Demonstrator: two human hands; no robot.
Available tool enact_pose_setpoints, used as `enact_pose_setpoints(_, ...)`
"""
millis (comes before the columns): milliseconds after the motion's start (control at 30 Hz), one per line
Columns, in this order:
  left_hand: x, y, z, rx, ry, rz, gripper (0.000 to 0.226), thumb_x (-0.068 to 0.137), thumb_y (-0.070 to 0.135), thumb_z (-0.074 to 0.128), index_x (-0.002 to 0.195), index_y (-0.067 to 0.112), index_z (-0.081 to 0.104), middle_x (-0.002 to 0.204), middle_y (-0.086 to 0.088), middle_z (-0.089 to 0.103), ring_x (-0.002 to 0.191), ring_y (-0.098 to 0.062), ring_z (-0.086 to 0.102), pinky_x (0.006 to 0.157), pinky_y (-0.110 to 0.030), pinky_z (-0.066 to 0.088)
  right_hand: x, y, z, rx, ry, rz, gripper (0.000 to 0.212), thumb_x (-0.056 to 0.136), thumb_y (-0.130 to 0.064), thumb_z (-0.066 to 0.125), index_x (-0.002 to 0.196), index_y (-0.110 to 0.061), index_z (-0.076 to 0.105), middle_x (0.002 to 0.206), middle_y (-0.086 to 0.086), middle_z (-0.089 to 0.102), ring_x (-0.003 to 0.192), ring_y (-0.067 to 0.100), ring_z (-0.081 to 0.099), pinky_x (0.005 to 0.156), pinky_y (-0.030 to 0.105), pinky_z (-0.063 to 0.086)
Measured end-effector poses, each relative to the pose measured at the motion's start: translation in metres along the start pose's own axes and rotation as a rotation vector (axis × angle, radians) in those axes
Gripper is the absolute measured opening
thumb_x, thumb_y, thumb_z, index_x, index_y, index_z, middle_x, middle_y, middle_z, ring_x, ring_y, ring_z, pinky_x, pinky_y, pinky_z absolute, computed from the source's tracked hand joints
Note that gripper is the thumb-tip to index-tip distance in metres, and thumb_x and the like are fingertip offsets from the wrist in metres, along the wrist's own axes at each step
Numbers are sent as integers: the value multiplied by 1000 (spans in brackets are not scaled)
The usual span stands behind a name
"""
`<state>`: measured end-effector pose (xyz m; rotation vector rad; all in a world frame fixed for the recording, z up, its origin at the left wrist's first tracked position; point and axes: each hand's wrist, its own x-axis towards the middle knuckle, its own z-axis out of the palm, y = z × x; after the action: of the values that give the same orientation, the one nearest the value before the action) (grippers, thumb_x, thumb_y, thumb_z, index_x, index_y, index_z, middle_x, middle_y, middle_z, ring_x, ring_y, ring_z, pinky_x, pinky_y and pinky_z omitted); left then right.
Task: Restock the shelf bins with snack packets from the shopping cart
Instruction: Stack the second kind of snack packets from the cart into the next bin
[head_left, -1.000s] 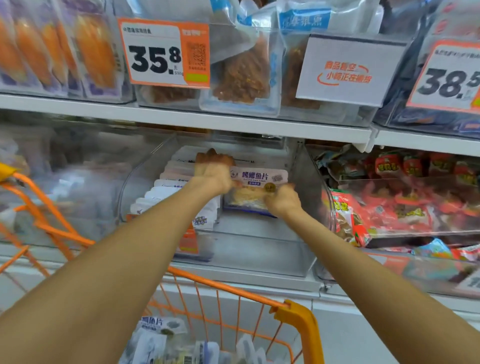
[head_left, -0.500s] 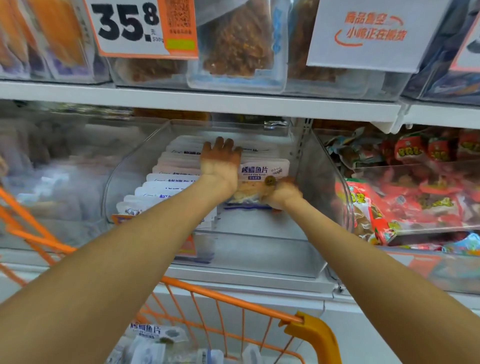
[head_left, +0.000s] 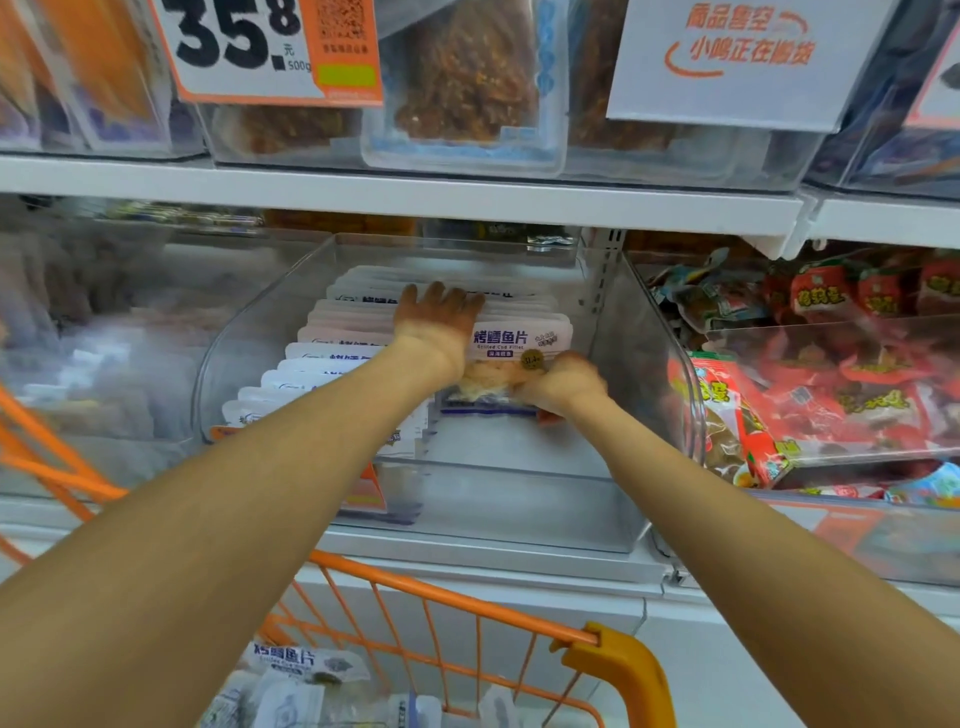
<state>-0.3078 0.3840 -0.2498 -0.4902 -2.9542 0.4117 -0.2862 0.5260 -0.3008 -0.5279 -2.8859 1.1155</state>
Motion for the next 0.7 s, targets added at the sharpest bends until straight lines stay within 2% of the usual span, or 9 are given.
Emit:
enact_pose_setpoints(100,2,4,2,1,-1,-24,89,85,25,67,151,23,8,156,-5,19,144,-27,17,117,-46,16,1,1,2,11,-9,1,37,77,-43,70,105,-19,65,99,4,68,86,25,68,67,31,56)
enact_pose_setpoints(233,3,3,2,18,-44,-23,94,85,24,67,152,21,1,158,-6,12,146,-28,9,118,-46,13,0,-2,2,8,-116,-87,31,86,-25,62,116,-18,62,107,7,66,89,23,65,73,33,58)
enact_pose_setpoints(333,3,2,-2,6,-72,-22,95,86,28,66,153,21,-1,159,-6,9,147,-28,5,119,-46,11,-4,-1,-2,40,-158,-128,32,88,-22,60,120,-19,60,112,5,64,92,21,61,71,28,51)
enact_pose_setpoints(433,2,6,-3,-8,-41,-21,90,86,30,64,152,19,5,158,-6,12,146,-27,9,118,-45,15,1,3,-1,68,-141,-59,32,86,-25,61,117,-18,60,106,3,63,85,18,57,68,25,45)
enact_pose_setpoints(533,-3,7,1,-42,23,-27,87,85,32,65,151,17,11,156,-6,19,144,-26,17,117,-43,20,10,6,4,63,-95,11,59,69,-38,64,122,-14,53,115,7,63,95,23,62,78,32,54)
enact_pose_setpoints(600,-8,6,3,-69,50,-28,88,85,34,66,152,16,10,156,-7,20,144,-26,18,117,-43,20,14,8,6,65,-81,22,64,67,-40,63,123,-12,51,116,9,63,101,27,62,86,39,55)
enact_pose_setpoints(700,-13,4,3,-100,80,-12,89,86,35,65,152,15,10,157,-7,18,145,-26,16,117,-42,18,13,7,5,46,-60,38,74,59,-47,62,124,-13,49,114,11,62,100,31,63,84,44,56)
